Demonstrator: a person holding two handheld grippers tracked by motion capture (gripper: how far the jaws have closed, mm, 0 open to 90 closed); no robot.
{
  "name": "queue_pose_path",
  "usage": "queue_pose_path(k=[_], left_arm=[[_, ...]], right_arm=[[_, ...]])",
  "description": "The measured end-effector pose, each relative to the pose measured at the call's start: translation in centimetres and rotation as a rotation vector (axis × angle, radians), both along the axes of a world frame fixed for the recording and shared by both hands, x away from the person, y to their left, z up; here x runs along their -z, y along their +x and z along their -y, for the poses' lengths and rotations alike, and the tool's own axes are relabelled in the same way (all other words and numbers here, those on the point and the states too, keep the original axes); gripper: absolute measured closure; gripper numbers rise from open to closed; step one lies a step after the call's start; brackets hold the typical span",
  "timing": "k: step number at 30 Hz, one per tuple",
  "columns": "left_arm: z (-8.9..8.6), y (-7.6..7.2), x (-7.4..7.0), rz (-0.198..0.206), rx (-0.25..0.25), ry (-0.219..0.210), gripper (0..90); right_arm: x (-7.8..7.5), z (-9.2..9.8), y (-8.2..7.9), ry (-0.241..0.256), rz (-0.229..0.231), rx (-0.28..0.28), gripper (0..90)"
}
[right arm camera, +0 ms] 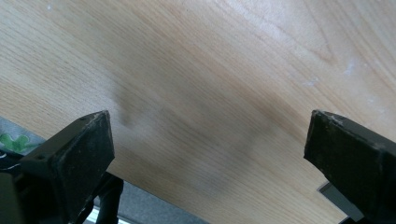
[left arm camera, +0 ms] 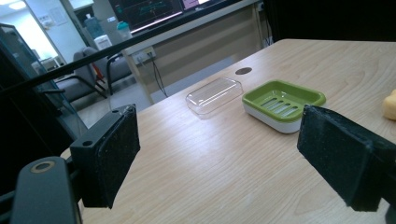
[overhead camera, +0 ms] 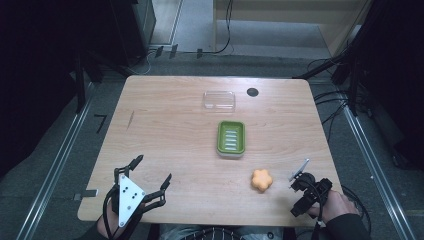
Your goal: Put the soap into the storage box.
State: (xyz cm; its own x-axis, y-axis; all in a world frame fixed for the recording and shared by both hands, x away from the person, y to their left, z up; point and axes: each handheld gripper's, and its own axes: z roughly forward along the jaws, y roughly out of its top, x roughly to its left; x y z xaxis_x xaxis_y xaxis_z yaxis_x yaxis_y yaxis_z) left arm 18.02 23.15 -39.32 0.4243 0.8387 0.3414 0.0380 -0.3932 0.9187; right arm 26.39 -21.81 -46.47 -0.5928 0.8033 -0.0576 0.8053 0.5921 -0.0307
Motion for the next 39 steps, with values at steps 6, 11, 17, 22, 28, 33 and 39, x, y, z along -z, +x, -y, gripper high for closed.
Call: queue_pose_path(k=[6, 11, 17, 22, 28, 33, 39], left_arm=[[-0.1, -0.1, 0.0, 0.000, -0.007, -0.005, 13.5], [-0.1, -0.1, 0.0, 0.000, -0.008, -0.004, 13.5], [0.0, -0.1, 0.0, 0.001, -0.007, -0.005, 13.5], [-0.1, -0.1, 0.0, -0.001, -0.008, -0.001, 13.5], [0.0, -0.1, 0.0, -0.001, -0.007, 0.000, 13.5], [0.0, 0.0, 0.0, -0.002, -0.007, 0.002, 13.5], [0.0, 0.0, 0.0, -0.004, -0.005, 0.006, 13.5]], right_arm=[[-0.2, -0.3, 0.0, 0.002, 0.002, -0.010, 1.8], [-0.3, -0.7, 0.0, -0.001, 0.012, -0.041, 1.8], [-0.5, -1.2, 0.0, -0.004, 0.020, -0.057, 1.9], [-0.8, -1.9, 0.3, -0.011, 0.028, -0.085, 1.8], [-0.9, -2.9, 0.8, -0.020, 0.042, -0.117, 1.8], [-1.2, -3.7, 1.1, -0.018, 0.049, -0.134, 1.8], [-1.6, -4.8, 1.3, -0.016, 0.063, -0.158, 1.9]])
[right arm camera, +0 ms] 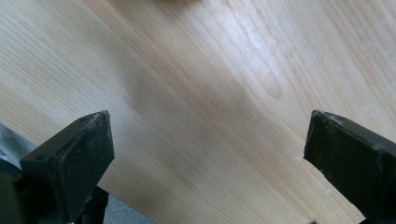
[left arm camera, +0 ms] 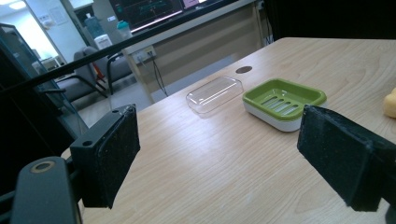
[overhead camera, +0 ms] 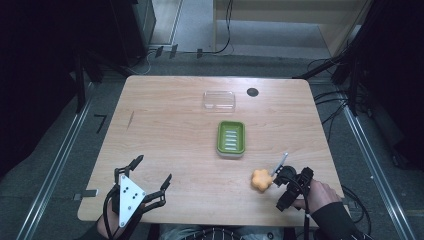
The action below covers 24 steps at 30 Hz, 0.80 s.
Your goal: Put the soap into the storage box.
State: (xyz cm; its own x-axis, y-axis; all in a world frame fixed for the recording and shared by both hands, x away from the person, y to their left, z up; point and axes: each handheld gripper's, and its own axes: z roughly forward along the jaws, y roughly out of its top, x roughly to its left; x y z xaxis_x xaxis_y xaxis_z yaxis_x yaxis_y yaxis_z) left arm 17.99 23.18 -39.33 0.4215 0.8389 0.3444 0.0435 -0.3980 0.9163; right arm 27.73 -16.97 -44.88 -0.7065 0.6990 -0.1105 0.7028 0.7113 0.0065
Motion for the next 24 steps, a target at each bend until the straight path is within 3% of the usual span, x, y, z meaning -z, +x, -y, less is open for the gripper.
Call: queue_pose_path(k=[9, 24], left_arm=[[0.0, 0.0, 0.0, -0.001, -0.001, -0.001, 13.5], [0.0, 0.0, 0.0, -0.001, 0.001, 0.001, 13.5]], right_arm=[[-0.3, -1.5, 0.7, 0.013, 0.018, -0.036, 1.9], [0.0, -3.0, 2.2, 0.051, 0.020, -0.034, 1.8]])
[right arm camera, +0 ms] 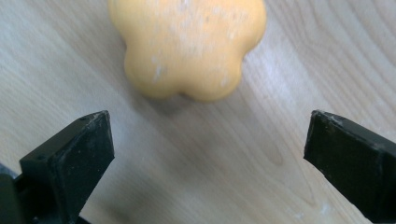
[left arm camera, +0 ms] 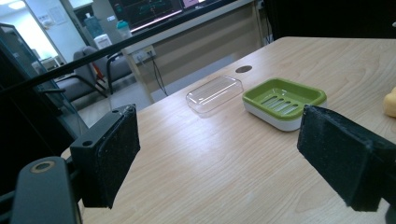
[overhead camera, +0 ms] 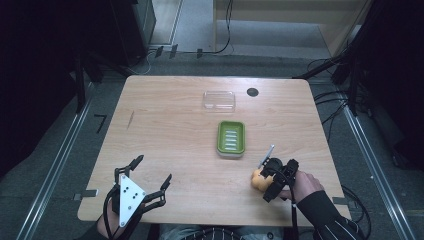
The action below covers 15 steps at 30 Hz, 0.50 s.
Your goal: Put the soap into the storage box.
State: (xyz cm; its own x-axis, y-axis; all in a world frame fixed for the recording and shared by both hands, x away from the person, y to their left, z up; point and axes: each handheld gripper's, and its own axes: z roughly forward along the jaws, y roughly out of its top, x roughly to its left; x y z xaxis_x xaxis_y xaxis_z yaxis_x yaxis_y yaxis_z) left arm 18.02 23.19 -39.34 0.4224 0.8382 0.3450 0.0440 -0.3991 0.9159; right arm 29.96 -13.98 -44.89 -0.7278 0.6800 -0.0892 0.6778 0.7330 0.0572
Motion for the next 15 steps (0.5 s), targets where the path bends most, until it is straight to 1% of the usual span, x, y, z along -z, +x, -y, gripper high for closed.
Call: queue_pose_path(k=[4, 5, 9, 10, 11, 12, 13, 15], left_arm=[[0.0, 0.0, 0.0, 0.000, 0.000, 0.000, 13.5], [0.0, 0.0, 0.0, 0.000, 0.002, 0.001, 13.5], [0.0, 0.0, 0.0, 0.000, -0.001, -0.001, 13.5], [0.0, 0.0, 0.0, 0.001, -0.001, -0.001, 13.5], [0.0, 0.0, 0.0, 0.001, -0.001, -0.001, 13.5], [0.0, 0.0, 0.0, 0.001, -0.002, -0.002, 13.5], [0.0, 0.0, 0.0, 0.001, -0.002, -0.002, 13.5], [-0.1, 0.0, 0.0, 0.002, -0.002, -0.002, 13.5]], right_arm=[[0.0, -0.4, 0.3, 0.009, 0.009, 0.002, 1.8], [0.2, -0.8, 0.5, 0.015, 0.006, -0.005, 1.8], [0.4, -1.2, 0.8, 0.033, 0.006, -0.003, 2.2], [0.5, -1.5, 1.0, 0.037, 0.018, -0.005, 6.2], [0.5, -1.6, 1.1, 0.038, 0.011, -0.008, 8.7], [0.6, -1.7, 1.1, 0.041, 0.012, -0.006, 13.1], [0.7, -1.7, 1.2, 0.046, 0.014, -0.009, 15.1], [0.8, -1.8, 1.3, 0.044, 0.014, -0.009, 15.2]])
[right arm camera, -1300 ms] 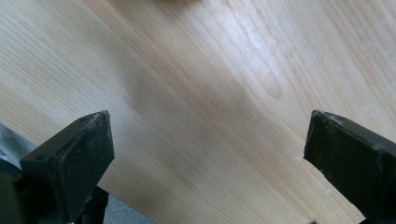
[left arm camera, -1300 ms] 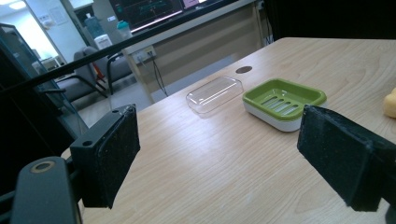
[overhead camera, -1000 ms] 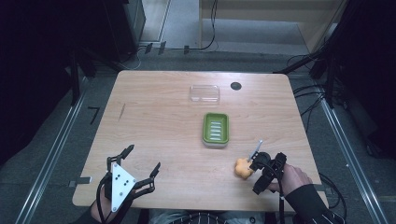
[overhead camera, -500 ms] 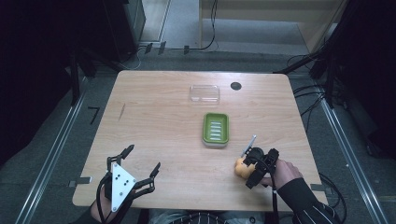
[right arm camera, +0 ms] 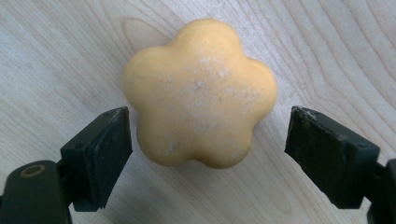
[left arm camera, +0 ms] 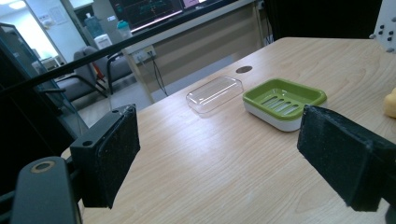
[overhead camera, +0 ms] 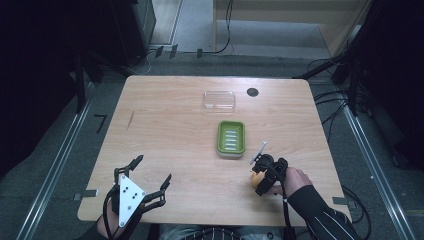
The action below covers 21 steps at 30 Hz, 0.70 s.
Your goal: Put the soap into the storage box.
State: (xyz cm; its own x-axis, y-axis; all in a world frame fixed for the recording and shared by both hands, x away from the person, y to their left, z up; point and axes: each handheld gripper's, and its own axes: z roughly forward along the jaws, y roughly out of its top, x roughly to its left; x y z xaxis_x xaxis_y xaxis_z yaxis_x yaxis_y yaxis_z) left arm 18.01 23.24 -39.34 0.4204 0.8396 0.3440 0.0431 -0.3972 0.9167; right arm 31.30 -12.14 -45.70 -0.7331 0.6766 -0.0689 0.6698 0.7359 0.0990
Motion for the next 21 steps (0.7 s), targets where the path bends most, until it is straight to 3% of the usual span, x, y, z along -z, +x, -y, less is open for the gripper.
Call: queue_pose_path(k=[2, 4, 6, 9, 12, 21], left_arm=[[0.00, 0.00, 0.00, 0.000, -0.001, 0.000, 13.5], [0.02, -0.02, -0.01, -0.001, 0.000, 0.000, 13.5], [-0.02, -0.01, -0.01, 0.000, -0.001, -0.001, 13.5], [-0.01, -0.01, 0.00, 0.000, -0.001, -0.001, 13.5], [0.00, -0.02, -0.01, 0.000, -0.001, -0.002, 13.5], [0.04, -0.01, 0.01, 0.001, -0.002, -0.005, 13.5]], right_arm=[[0.11, -0.08, 0.11, 0.007, -0.001, 0.000, 22.7], [0.19, -0.11, 0.15, 0.005, -0.003, 0.002, 22.8], [0.31, -0.08, 0.23, 0.013, -0.023, -0.006, 30.3], [0.32, -0.13, 0.19, 0.010, -0.026, -0.009, 32.0], [0.45, 0.00, 0.21, 0.002, -0.026, -0.020, 39.5], [0.64, -0.15, -0.02, -0.019, 0.000, -0.045, 40.1]])
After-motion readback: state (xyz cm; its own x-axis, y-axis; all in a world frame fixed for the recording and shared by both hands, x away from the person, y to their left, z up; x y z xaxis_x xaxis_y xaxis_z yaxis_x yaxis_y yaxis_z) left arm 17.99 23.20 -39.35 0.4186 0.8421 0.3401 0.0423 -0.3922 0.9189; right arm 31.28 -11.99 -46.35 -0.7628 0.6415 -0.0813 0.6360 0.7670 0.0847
